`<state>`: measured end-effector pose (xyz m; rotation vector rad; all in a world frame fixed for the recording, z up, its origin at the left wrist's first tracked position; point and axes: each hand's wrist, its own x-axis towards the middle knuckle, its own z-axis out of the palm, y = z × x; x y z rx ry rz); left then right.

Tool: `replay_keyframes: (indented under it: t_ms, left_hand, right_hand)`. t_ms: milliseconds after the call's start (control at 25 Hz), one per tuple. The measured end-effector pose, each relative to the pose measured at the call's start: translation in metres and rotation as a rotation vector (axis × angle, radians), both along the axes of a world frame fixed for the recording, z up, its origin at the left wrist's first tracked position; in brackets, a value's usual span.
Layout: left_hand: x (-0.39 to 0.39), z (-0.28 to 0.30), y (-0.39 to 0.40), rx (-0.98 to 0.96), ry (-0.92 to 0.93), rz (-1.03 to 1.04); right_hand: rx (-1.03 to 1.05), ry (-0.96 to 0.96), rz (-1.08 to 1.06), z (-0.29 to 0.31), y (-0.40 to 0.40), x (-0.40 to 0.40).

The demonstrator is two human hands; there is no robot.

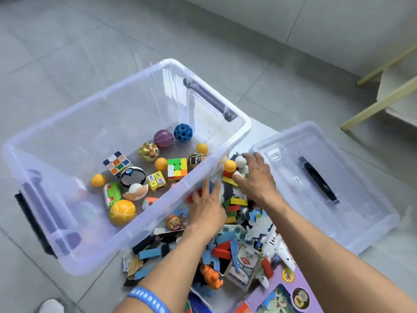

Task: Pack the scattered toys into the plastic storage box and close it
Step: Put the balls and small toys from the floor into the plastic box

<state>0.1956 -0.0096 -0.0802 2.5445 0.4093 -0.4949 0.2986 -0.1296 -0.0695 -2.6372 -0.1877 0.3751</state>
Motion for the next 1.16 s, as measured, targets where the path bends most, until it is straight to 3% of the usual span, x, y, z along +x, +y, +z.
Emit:
replay_keyframes:
  t_ms: [120,240,360,480,600,720,800,880,1000,1080,1160]
  left_hand:
    - [0.004,-0.031,0.0,0.07,-0.132,-0.059]
    - [0.003,-0.039,0.002,0.106,-0.209,-0.036]
    - [0.001,-0.033,0.0,0.069,-0.156,-0.002]
    - [-0.003,-0.02,0.0,-0.021,-0.212,0.097]
    - [-0.035,0.002,0.004,-0.138,-0.334,0.312]
    - [-0.082,0.003,0.027,-0.063,-0.315,0.459]
    - [-0.102,-0.007,0.047,0.106,-0.177,0.358]
    - [-0.109,-0.015,0.052,0.286,0.031,0.121]
    - [-0.115,-0.023,0.044,0.303,0.09,0.056]
    - [-0.121,-0.022,0.044,0.25,0.039,0.079]
    - [-0.131,-0.02,0.049,0.195,-0.022,0.145]
  right_hand:
    - [-0.268,0.006,0.294,-0.038,0.015,0.027]
    - [-0.279,-0.051,0.343,-0.06,0.019,0.01]
    - [-0.329,-0.269,0.379,-0.07,0.012,-0.03]
    - [-0.1,-0.293,0.16,-0.052,0.003,-0.056]
    - [0.113,-0.098,-0.137,-0.028,0.003,-0.087]
    - [0.248,0.105,-0.272,-0.012,0.007,-0.112]
    - [0.38,0.212,-0.428,-0.003,0.005,-0.125]
    - [0.427,0.247,-0.572,0.008,-0.004,-0.144]
    - [0.465,0.323,-0.726,0.022,-0.017,-0.196]
    - [0.325,0.23,-0.56,0.024,-0.014,-0.227]
    - [0.116,0.109,-0.172,0.016,-0.002,-0.25]
